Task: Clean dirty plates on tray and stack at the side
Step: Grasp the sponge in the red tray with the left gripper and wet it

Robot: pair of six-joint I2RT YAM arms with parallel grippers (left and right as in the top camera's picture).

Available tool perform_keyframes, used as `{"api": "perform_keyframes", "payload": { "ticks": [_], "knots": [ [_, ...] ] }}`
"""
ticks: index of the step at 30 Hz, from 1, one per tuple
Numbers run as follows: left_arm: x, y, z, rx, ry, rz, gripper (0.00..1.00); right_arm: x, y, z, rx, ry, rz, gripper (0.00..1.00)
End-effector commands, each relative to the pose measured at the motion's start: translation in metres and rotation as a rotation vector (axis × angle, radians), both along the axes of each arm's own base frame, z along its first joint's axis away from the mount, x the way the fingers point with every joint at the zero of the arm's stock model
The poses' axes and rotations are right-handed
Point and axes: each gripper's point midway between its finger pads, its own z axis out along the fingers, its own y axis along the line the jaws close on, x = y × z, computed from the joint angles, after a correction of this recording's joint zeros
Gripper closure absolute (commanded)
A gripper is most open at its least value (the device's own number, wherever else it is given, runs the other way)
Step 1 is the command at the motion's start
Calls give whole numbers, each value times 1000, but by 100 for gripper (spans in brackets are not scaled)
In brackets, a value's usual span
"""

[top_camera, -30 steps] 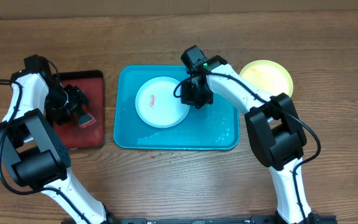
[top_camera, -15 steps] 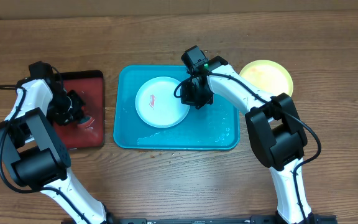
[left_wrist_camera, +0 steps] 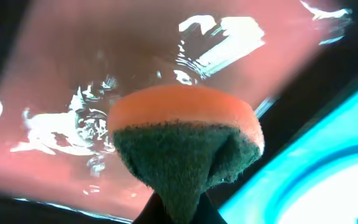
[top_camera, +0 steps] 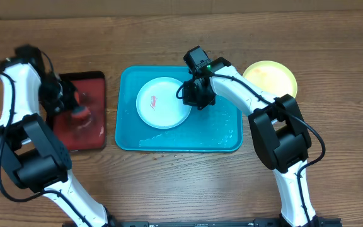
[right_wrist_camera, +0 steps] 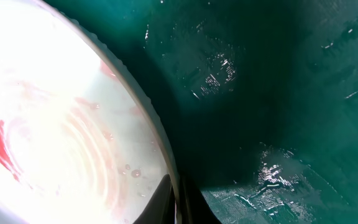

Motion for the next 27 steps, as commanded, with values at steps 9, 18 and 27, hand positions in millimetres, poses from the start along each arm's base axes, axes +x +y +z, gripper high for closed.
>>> {"api": "perform_keyframes", "payload": {
  "ticks": [9, 18, 27],
  "knots": [
    [12, -21, 24, -43, -80, -124, 96, -17, -21, -58, -128, 61, 27, 96],
    [30, -119, 38, -202, -224, -537, 96, -21, -6, -56, -90, 53, 81, 96],
    [22, -177, 25, -75, -100, -608, 96, -28, -10, -57, -106, 86, 68, 92]
  ]
}}
